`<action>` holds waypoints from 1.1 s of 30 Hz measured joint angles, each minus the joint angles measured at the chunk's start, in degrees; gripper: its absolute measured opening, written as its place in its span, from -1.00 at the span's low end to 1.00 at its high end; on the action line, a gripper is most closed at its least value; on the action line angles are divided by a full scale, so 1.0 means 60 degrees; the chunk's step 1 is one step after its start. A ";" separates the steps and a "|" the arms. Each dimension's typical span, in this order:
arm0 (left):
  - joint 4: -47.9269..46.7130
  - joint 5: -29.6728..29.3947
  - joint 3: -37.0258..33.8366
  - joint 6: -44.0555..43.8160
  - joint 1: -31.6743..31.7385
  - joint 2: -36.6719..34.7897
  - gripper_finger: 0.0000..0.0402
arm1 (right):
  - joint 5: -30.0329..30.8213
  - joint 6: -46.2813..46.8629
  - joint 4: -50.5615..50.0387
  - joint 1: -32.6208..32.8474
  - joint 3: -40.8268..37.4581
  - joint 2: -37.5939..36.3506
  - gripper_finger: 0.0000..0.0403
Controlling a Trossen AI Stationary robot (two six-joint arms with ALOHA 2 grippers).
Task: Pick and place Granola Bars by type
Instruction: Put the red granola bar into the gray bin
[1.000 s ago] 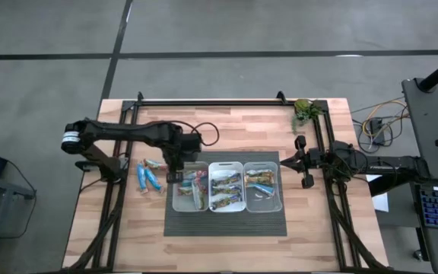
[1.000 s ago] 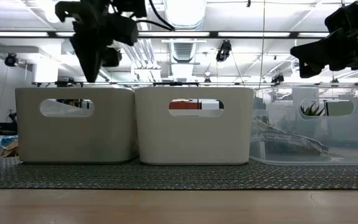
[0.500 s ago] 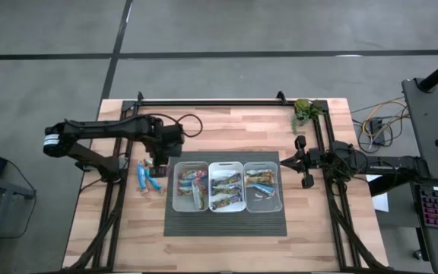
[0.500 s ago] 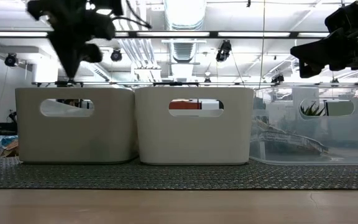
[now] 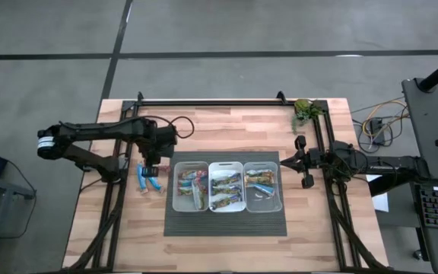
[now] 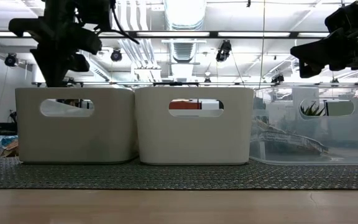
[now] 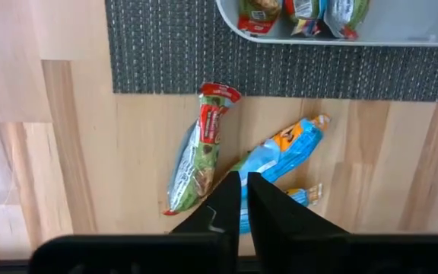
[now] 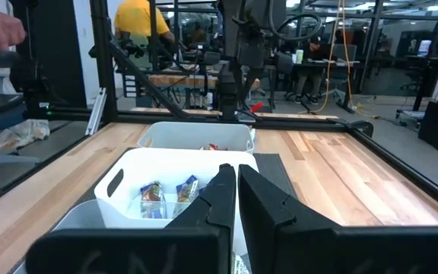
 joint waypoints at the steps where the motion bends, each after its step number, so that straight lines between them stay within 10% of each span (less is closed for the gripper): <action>1: -0.0003 -0.0002 0.0003 0.0067 0.0031 -0.0003 -0.93 | 0.0003 0.0000 0.0000 -0.0003 0.0000 0.0000 -0.96; 17: 0.0126 -0.1335 -0.0002 0.1189 0.0188 -0.0013 -0.11 | -0.0001 0.0000 0.0000 0.0000 0.0000 0.0000 -0.96; 33: 0.1912 -0.1321 -0.1688 0.1922 0.0550 -0.0013 -0.06 | 0.0003 0.0000 0.0000 -0.0003 0.0000 0.0000 -0.96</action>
